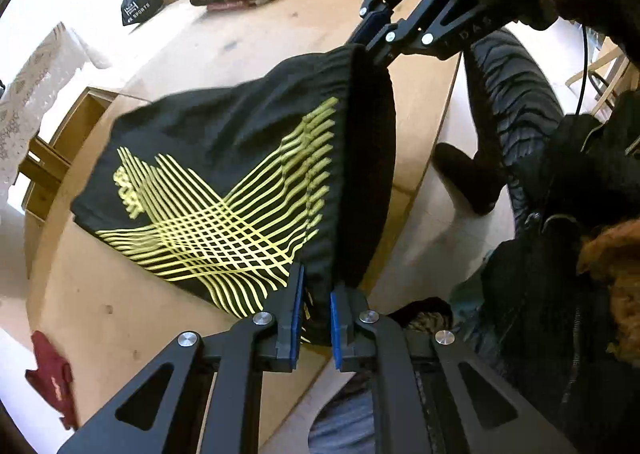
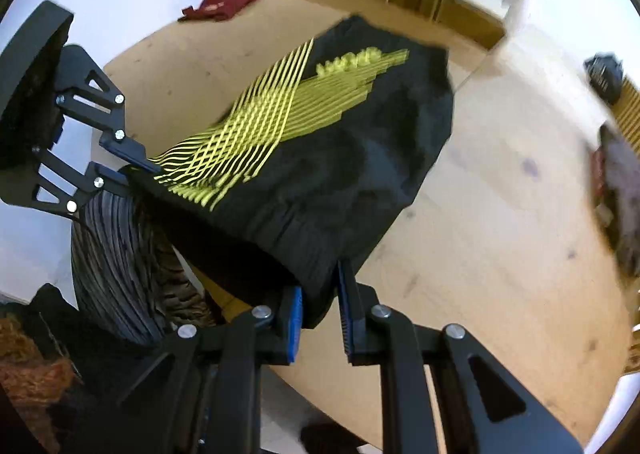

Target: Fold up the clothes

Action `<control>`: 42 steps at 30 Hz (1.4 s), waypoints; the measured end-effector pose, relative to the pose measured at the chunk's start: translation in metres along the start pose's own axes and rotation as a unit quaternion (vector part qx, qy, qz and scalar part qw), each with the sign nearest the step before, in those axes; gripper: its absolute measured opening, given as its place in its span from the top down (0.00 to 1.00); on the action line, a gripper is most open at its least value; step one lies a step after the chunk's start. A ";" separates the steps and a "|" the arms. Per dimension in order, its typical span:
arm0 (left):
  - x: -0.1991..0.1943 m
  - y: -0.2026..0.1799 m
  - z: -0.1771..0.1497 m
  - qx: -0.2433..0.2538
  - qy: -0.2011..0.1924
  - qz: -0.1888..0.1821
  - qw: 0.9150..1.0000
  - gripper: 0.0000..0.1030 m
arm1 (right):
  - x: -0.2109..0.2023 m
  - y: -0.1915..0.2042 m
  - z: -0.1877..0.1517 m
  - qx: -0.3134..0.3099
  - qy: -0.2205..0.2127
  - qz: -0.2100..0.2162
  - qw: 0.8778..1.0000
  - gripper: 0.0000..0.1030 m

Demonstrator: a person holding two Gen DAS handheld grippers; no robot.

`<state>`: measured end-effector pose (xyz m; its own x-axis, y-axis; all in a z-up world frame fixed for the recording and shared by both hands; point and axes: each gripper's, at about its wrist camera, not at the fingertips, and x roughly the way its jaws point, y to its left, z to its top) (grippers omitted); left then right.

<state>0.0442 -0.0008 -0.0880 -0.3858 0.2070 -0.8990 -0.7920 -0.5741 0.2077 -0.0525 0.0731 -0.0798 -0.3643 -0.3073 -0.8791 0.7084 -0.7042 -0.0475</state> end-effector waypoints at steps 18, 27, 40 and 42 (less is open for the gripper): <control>-0.032 0.091 0.012 -0.054 -0.029 0.015 0.998 0.96 | -0.027 -0.038 0.041 -0.027 0.007 0.008 1.000 0.91; 0.010 0.012 -0.024 -0.007 0.013 -0.038 0.999 0.92 | 0.017 -0.031 -0.049 0.052 0.069 0.066 0.994 0.69; 0.024 -0.032 -0.029 0.054 0.030 -0.002 0.998 0.72 | 0.032 -0.011 -0.046 0.018 0.073 0.049 0.996 0.51; 0.031 -0.035 -0.027 0.066 0.036 0.009 0.997 0.68 | 0.038 -0.010 -0.044 0.012 0.076 0.039 0.996 0.50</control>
<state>0.0729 0.0044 -0.1333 -0.3690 0.1377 -0.9192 -0.8429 -0.4662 0.2686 -0.0466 0.0965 -0.1336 -0.2121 -0.2621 -0.9414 0.7154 -0.6979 0.0331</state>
